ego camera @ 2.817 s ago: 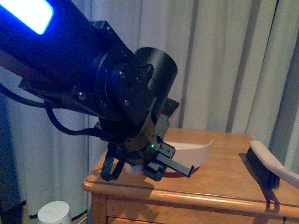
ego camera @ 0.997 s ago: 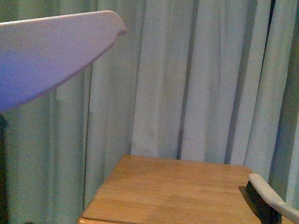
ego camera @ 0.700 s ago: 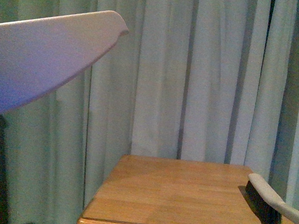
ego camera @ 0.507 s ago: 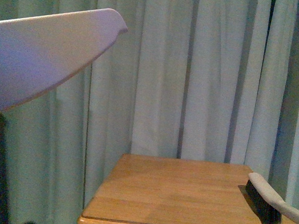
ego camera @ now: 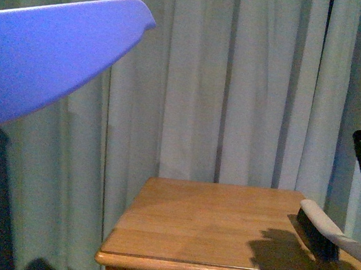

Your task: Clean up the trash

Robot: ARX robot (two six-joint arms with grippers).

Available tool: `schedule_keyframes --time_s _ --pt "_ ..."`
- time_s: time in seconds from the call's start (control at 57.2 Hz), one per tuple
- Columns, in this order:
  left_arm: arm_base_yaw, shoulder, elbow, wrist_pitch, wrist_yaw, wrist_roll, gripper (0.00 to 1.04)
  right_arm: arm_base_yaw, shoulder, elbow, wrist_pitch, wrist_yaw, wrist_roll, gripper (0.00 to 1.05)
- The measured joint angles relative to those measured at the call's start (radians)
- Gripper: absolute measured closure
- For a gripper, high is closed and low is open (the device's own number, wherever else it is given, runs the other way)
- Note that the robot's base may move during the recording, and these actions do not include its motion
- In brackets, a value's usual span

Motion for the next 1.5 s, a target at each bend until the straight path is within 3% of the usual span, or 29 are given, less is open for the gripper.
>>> schedule_keyframes --time_s 1.032,1.19,1.347,1.505 --pt "0.0 0.0 0.0 0.0 0.0 0.0 0.76 0.005 0.369 0.052 0.121 -0.055 0.13 0.07" --pt "0.0 0.0 0.0 0.0 0.0 0.0 0.76 0.009 0.369 0.054 0.133 -0.056 0.131 0.28" --pt "0.0 0.0 0.0 0.0 0.0 0.0 0.76 0.005 0.369 0.054 0.155 -0.068 0.13 0.65" --pt "0.0 0.0 0.0 0.0 0.0 0.0 0.76 0.002 0.358 0.042 0.179 -0.08 0.124 0.83"
